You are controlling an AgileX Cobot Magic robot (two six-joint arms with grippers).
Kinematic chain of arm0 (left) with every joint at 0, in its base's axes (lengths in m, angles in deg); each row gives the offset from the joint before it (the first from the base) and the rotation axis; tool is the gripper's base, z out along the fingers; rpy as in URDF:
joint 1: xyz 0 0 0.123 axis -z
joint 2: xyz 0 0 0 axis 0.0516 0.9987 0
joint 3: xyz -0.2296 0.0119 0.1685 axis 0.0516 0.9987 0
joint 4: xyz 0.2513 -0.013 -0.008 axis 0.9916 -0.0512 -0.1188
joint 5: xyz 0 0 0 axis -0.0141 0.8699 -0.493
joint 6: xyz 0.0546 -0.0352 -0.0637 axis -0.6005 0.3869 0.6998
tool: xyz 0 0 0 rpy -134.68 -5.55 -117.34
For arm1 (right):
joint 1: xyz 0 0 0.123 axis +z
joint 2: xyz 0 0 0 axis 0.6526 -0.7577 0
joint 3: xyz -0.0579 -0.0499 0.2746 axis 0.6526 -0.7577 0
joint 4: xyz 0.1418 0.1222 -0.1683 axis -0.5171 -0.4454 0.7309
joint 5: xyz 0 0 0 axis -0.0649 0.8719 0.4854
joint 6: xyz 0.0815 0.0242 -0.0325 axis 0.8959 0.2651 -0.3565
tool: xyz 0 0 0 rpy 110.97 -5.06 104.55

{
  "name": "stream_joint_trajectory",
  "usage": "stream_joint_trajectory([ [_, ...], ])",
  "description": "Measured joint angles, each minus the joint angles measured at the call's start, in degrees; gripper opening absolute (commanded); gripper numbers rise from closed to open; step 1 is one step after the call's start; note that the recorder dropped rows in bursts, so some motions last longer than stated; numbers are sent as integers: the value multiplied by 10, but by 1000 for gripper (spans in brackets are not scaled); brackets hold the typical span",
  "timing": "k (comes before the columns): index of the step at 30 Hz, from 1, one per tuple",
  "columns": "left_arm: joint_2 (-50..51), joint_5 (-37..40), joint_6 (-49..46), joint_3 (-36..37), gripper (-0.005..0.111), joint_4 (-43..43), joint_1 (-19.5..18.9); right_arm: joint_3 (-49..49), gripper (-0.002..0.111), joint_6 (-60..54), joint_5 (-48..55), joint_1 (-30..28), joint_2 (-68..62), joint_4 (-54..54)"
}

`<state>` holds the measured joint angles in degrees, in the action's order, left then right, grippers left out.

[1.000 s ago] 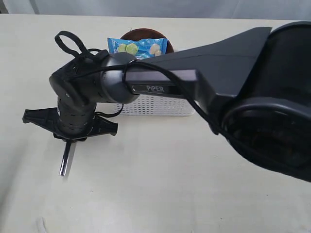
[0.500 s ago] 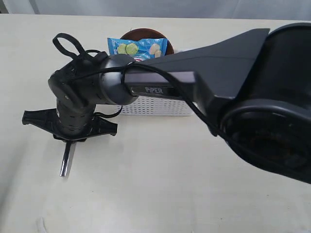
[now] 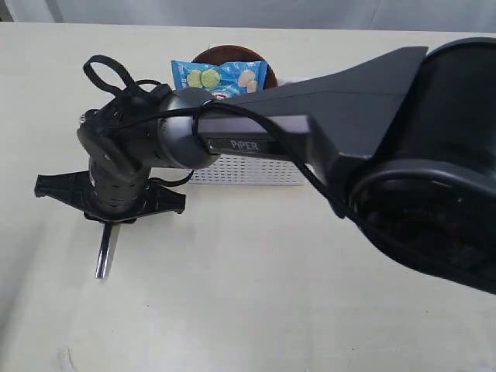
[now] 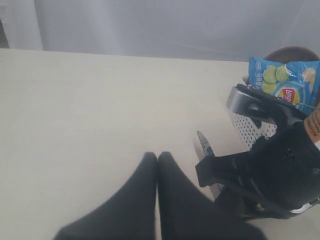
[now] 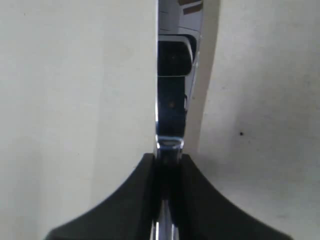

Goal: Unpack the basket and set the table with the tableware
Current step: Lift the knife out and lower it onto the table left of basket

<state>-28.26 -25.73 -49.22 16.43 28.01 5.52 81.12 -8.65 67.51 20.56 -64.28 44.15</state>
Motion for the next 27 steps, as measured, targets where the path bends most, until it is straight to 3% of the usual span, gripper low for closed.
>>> stream_joint_trajectory([
  [2, 0, 0, 0, 0, 0, 0, 0, 0, 5, 0, -4, 0, 0, 5],
  [7, 0, 0, 0, 0, 0, 0, 0, 0, 32, 0, -7, 0, -1, 20],
  [10, 0, 0, 0, 0, 0, 0, 0, 0, 40, 2, -13, 0, -1, 21],
  [22, 0, 0, 0, 0, 0, 0, 0, 0, 40, 15, -11, 0, 4, 22],
  [27, 0, 0, 0, 0, 0, 0, 0, 0, 40, -43, 0, 0, 45, 22],
])
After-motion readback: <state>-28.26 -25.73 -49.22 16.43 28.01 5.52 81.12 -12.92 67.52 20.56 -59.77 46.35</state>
